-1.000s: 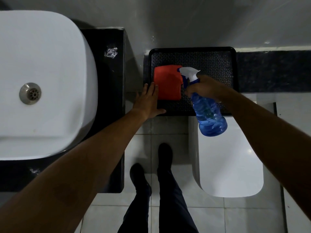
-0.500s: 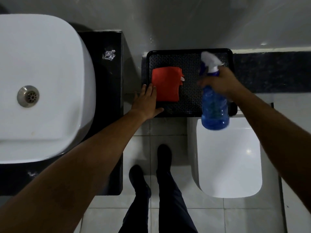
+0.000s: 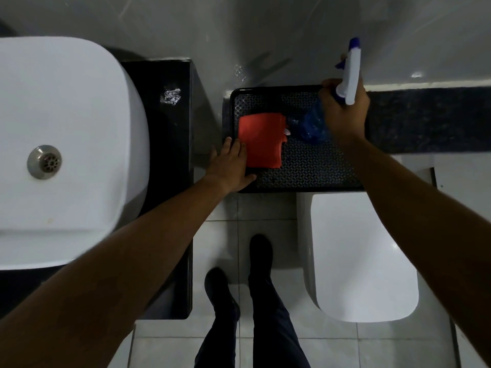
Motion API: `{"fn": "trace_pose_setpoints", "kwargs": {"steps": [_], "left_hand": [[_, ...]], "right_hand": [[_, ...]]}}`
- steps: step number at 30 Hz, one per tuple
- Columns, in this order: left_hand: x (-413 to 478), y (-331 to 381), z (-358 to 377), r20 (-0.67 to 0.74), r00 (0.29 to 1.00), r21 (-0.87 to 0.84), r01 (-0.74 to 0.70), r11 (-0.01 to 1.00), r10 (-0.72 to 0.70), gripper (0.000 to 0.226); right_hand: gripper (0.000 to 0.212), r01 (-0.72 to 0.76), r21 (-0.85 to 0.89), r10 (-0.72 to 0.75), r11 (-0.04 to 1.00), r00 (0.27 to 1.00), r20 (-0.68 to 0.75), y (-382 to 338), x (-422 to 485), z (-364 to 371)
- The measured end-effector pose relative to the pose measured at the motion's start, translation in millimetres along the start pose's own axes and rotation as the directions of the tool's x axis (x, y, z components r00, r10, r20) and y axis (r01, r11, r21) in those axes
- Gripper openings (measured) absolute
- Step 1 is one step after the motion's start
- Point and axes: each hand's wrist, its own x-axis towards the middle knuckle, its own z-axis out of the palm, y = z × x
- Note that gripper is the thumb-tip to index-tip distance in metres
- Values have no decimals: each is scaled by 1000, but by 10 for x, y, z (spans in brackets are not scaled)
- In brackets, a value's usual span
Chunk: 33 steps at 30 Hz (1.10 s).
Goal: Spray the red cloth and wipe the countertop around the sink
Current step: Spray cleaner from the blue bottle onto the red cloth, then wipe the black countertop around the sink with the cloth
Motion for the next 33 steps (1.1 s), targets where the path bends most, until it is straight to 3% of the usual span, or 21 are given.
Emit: {"fn": "trace_pose_setpoints", "kwargs": {"steps": [4, 6, 8, 9, 11, 13, 14, 18, 21, 24, 26, 29, 33], "left_hand": [[-17, 42, 9, 15, 1000, -15, 11, 1000, -11, 97], [-29, 55, 19, 5, 1000, -23, 13, 1000, -13, 98], [-38, 62, 32, 5, 1000, -30, 10, 999, -10, 98], [-36, 62, 45, 0, 1000, -33, 7, 999, -7, 97], [-38, 57, 84, -8, 1000, -27, 8, 1000, -8, 98], [-30, 45, 137, -17, 1000, -2, 13, 1000, -13, 100], [-32, 35, 163, -22, 1000, 16, 12, 1000, -12, 101], [-78, -7, 268, -67, 998, 93, -3, 996, 9, 104], [-72, -22, 314, -64, 998, 83, -4, 997, 9, 101], [-66, -25, 323, -64, 998, 45, -17, 999, 20, 102], [-64, -34, 312, -49, 999, 25, -20, 1000, 21, 103], [-71, -22, 206, 10, 1000, -28, -5, 1000, 5, 103], [-200, 37, -112, 34, 999, 3, 15, 1000, -15, 95]], "right_hand": [[53, -3, -16, 3, 1000, 1000, -6, -23, 26, -15], [74, 5, -139, -22, 990, 993, -119, 10, -129, -77], [62, 3, -195, -53, 981, 965, -257, 97, -490, -120], [46, 30, -195, -74, 980, 972, -222, 138, -702, -94], [23, 124, -298, -107, 946, 992, 72, 186, -1039, 64], [14, 245, -422, -98, 873, 935, 340, 248, -1101, 313], [22, 265, -470, -76, 842, 921, 383, 266, -1035, 456], [60, 218, -679, 87, 701, 919, 385, 278, -617, 926], [75, 264, -735, 193, 624, 860, 473, 343, -390, 1046], [79, 271, -748, 234, 606, 838, 493, 393, -195, 1089], [65, 244, -772, 306, 587, 816, 491, 396, -69, 1142], [50, 181, -755, 385, 630, 772, 506, 336, -17, 1146], [40, -1, -538, 336, 843, 783, 524, 18, -101, 1031]]}}
